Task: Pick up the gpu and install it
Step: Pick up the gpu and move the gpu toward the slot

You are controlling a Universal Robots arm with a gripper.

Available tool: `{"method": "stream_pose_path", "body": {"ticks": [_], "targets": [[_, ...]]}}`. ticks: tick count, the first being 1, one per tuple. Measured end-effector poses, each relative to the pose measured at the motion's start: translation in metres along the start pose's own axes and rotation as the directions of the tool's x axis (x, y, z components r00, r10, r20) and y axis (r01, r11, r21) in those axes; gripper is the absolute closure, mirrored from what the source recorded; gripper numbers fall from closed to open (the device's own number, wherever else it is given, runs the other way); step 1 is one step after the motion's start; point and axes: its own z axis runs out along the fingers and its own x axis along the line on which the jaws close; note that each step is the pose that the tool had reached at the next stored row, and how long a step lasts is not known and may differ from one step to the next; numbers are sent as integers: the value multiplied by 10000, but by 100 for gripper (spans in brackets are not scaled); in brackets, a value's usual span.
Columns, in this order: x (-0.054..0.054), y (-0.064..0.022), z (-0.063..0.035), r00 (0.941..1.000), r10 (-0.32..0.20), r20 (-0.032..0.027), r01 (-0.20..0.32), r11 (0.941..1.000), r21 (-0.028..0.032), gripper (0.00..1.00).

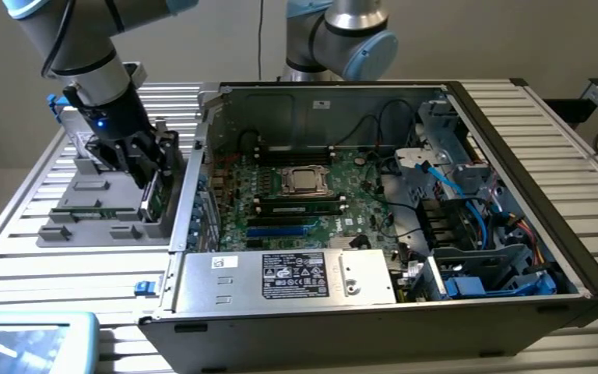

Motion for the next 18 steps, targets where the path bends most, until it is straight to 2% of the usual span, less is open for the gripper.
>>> {"method": "stream_pose_path", "body": {"ticks": [4,6,7,8,13,18], "targets": [[-1,3,1,10000,-3,4,3,10000,25,48],[-2,3,1,10000,-6,7,6,10000,48,56],[-4,4,1,10000,-7,8,7,10000,62,56],[-6,4,2,10000,-9,9,9,10000,76,64],[-34,7,5,10000,-22,16,22,9999,137,64],[-43,8,7,10000,-27,17,27,9999,150,64]]}}
